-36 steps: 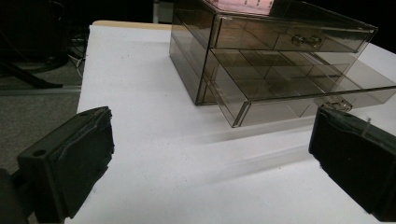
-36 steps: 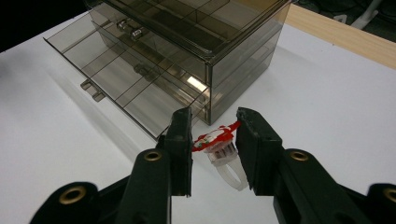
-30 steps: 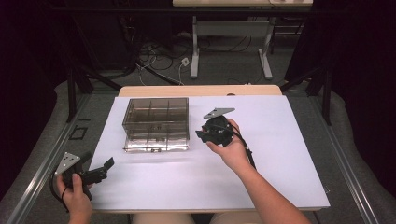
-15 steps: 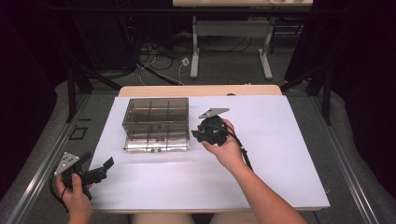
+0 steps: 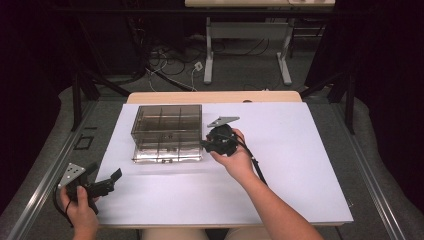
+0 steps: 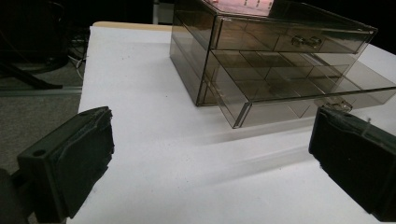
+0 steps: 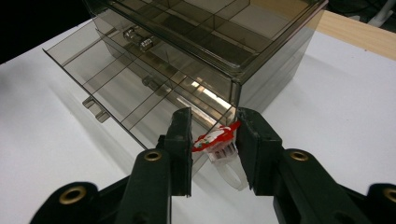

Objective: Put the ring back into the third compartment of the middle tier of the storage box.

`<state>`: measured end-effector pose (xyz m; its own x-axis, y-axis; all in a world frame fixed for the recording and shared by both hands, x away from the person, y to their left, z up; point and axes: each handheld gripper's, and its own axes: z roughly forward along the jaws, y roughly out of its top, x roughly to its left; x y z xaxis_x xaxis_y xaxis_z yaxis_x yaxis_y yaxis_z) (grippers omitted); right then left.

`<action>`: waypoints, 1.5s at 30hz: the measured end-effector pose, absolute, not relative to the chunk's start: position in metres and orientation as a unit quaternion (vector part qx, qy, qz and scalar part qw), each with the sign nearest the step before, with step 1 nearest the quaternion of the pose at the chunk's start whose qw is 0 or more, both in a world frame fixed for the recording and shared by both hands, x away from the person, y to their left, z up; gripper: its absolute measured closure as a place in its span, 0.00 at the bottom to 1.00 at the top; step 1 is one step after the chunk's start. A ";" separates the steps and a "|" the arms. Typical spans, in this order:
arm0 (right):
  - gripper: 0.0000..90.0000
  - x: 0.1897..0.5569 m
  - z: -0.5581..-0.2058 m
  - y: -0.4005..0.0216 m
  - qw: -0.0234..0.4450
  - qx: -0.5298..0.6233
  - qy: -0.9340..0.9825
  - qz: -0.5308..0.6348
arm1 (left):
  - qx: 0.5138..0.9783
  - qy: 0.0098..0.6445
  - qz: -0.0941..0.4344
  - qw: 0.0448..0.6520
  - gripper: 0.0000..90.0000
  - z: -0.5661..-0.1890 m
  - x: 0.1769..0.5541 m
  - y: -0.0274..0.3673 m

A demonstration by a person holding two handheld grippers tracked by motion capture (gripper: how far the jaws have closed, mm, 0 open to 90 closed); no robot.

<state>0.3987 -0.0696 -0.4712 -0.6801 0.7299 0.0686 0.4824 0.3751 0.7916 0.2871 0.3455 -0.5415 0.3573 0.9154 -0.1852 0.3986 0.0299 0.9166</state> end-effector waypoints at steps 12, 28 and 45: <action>0.74 0.402 -0.480 -0.058 0.146 0.362 0.820 0.418 | 0.647 0.507 0.255 0.509 0.00 -0.542 0.288 0.347; 0.74 0.402 -0.492 -0.042 0.137 0.351 0.815 0.441 | 0.646 0.509 0.254 0.509 0.00 -0.543 0.288 0.347; 0.74 0.401 -0.504 -0.027 0.133 0.346 0.813 0.449 | 0.646 0.508 0.254 0.509 0.00 -0.542 0.287 0.349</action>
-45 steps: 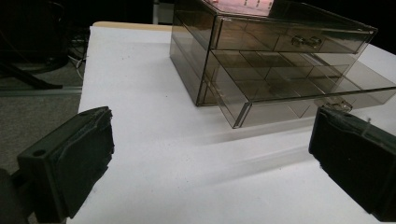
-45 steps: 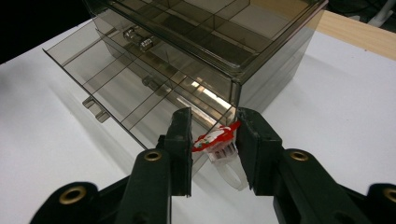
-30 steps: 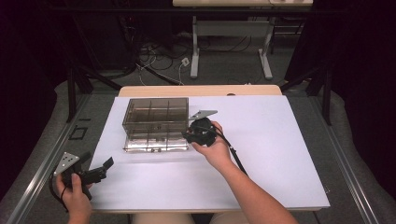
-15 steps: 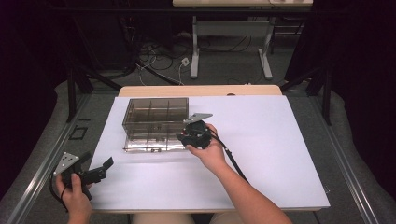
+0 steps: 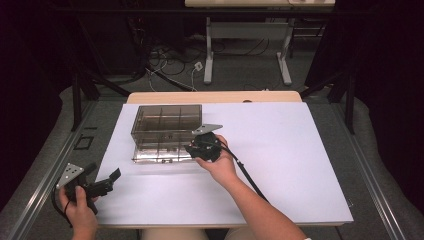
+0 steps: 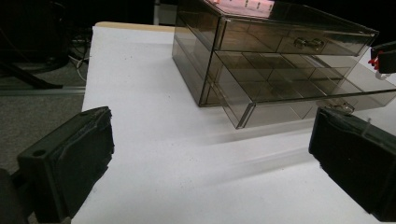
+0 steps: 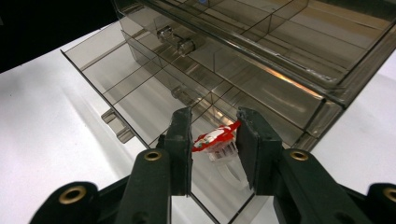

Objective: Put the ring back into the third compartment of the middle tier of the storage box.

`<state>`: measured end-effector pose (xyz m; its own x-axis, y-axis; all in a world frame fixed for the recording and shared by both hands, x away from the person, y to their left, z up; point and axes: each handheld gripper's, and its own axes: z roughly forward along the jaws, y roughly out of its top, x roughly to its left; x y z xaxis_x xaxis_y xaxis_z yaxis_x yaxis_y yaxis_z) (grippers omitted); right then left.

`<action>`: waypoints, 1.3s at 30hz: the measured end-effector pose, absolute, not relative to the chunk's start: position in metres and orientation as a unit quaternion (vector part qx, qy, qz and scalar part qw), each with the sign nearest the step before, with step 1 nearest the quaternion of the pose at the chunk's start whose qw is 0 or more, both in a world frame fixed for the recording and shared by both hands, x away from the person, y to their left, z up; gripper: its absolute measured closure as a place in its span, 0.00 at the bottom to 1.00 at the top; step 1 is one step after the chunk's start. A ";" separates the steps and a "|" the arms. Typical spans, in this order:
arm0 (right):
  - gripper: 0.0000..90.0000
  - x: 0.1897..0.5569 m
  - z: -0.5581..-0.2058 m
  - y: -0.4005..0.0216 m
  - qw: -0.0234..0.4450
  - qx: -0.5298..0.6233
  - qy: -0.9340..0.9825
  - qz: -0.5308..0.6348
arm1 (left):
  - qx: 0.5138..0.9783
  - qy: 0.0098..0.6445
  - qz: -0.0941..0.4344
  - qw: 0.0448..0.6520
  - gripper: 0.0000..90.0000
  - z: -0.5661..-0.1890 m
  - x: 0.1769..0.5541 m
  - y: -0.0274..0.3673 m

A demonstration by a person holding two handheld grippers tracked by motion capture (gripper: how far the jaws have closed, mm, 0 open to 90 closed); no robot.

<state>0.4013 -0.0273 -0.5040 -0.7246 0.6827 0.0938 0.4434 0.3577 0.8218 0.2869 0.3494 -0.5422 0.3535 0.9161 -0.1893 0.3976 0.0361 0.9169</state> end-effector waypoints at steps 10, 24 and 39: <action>0.74 0.404 -0.511 -0.022 0.134 0.346 0.812 0.450 | 0.644 0.509 0.254 0.512 0.00 -0.542 0.289 0.348; 0.67 0.405 -0.513 -0.021 0.137 0.348 0.812 0.449 | 0.645 0.508 0.254 0.511 0.00 -0.542 0.288 0.349; 0.53 0.397 -0.505 -0.033 0.155 0.338 0.803 0.466 | 0.644 0.509 0.255 0.511 0.00 -0.543 0.287 0.350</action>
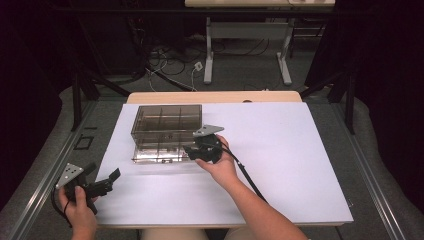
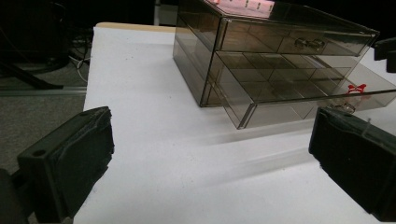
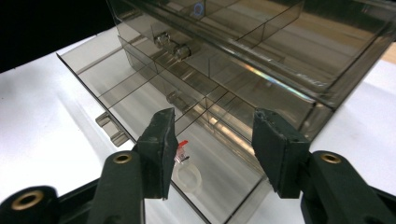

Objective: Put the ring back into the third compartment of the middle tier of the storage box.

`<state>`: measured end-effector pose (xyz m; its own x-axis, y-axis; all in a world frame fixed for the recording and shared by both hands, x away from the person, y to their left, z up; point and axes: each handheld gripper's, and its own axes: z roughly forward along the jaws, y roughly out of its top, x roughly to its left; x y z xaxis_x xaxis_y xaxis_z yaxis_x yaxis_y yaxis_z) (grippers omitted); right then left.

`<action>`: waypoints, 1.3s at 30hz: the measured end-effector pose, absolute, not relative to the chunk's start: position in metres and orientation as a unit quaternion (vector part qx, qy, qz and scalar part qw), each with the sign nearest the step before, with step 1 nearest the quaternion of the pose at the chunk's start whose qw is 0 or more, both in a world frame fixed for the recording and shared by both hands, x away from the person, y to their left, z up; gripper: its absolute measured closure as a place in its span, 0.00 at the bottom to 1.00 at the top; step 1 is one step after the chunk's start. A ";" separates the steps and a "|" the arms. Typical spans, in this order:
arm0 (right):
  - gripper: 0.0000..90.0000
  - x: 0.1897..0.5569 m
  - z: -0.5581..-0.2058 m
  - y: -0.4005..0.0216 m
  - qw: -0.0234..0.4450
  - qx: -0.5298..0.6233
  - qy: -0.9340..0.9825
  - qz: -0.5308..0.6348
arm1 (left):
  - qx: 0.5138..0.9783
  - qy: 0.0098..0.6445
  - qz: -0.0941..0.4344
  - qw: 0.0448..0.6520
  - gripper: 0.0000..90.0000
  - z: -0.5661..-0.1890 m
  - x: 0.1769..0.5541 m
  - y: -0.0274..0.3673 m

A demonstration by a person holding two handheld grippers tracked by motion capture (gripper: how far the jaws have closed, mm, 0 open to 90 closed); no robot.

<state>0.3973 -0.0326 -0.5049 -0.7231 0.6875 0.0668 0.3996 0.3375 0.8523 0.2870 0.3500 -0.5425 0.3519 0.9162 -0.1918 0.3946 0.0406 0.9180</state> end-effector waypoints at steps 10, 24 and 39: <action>0.47 0.387 -0.495 -0.050 0.173 0.338 0.790 0.482 | 0.647 0.507 0.254 0.510 0.00 -0.542 0.287 0.349; 0.37 0.367 -0.492 -0.083 0.143 0.358 0.784 0.486 | 0.649 0.506 0.254 0.509 0.00 -0.542 0.287 0.348; 0.24 0.341 -0.497 -0.143 0.168 0.397 0.755 0.495 | 0.649 0.507 0.252 0.508 0.00 -0.542 0.287 0.345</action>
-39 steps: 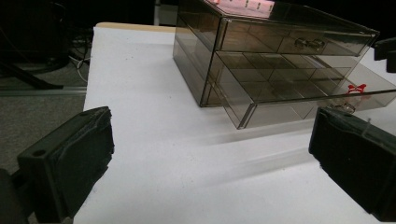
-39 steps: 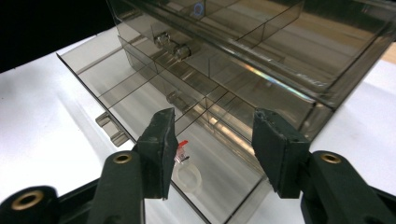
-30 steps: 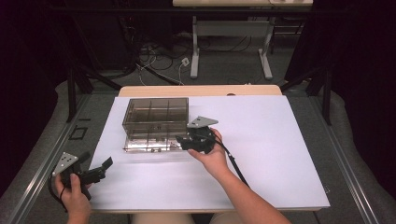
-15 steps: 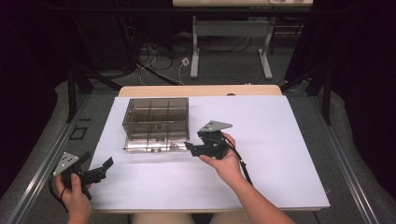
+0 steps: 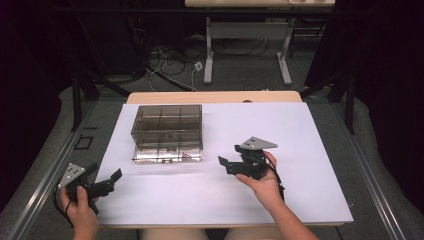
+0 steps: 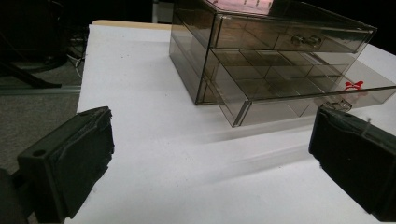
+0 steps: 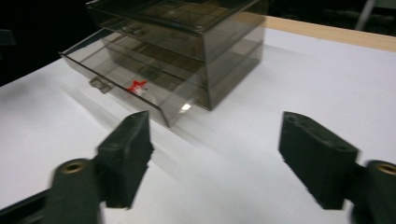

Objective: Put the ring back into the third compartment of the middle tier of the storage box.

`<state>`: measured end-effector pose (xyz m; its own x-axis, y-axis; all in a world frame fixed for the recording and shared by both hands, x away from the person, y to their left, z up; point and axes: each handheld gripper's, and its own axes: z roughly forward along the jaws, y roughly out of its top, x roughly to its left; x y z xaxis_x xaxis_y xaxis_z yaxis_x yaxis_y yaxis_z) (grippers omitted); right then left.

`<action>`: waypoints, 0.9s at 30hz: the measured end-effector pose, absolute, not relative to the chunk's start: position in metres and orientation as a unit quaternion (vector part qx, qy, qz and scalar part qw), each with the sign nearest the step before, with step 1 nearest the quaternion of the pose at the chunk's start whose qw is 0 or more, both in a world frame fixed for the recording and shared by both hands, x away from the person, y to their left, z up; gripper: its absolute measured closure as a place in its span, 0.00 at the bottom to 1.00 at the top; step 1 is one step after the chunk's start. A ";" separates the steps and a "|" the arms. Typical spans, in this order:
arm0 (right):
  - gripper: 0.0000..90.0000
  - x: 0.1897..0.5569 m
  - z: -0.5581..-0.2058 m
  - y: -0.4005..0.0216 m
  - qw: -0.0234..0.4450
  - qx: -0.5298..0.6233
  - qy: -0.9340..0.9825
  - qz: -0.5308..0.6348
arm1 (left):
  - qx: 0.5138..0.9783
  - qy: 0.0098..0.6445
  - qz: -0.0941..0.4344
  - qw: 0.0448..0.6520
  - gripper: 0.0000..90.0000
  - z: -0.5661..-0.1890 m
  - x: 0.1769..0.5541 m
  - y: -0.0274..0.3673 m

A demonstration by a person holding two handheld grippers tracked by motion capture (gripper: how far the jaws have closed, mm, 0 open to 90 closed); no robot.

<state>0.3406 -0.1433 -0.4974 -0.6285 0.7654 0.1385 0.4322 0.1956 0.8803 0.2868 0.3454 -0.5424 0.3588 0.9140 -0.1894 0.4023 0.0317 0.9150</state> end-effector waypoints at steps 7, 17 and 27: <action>0.17 0.334 -0.503 -0.168 0.196 0.414 0.740 0.492 | 0.650 0.507 0.251 0.507 0.00 -0.542 0.287 0.344; 0.05 0.320 -0.503 -0.213 0.230 0.444 0.714 0.491 | 0.652 0.506 0.250 0.506 0.00 -0.542 0.286 0.342; 0.00 0.308 -0.512 -0.247 0.247 0.479 0.699 0.470 | 0.653 0.505 0.250 0.505 0.00 -0.541 0.286 0.340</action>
